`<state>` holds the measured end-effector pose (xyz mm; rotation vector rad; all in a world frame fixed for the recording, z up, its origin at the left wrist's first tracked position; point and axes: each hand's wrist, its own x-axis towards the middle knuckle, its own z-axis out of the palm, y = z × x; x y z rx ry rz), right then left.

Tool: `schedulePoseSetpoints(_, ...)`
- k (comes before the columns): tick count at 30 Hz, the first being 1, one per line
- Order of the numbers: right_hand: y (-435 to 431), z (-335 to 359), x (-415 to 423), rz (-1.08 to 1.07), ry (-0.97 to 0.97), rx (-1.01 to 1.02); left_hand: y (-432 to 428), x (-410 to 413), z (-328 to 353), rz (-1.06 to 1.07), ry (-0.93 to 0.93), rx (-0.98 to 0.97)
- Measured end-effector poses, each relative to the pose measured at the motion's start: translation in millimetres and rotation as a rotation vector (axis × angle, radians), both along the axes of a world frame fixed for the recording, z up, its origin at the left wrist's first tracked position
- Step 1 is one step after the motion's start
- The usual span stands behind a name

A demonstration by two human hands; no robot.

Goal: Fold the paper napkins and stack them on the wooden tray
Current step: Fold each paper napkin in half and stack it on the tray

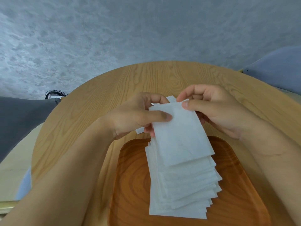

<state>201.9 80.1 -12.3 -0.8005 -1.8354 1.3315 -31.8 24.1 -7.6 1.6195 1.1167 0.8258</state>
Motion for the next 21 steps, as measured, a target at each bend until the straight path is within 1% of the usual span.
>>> schedulePoseSetpoints(4,0,0,1,0.05,-0.072,-0.006,2,-1,-3,0.064,0.072,-0.003)
schedulePoseSetpoints(7,2,-1,1,0.059,-0.102,-0.001,4,0,-6,0.073,0.131,0.019)
schedulePoseSetpoints(12,3,-3,3,0.031,-0.142,0.056,5,1,-9,0.095,0.125,0.064)
schedulePoseSetpoints(14,4,-5,1,-0.006,-0.132,0.079,6,0,-10,0.125,0.174,0.12)
schedulePoseSetpoints(18,7,-11,-1,-0.083,-0.186,0.138,10,-2,-15,0.258,0.273,0.249)
schedulePoseSetpoints(21,8,-13,-1,-0.103,-0.225,0.138,14,-5,-20,0.364,0.35,0.274)
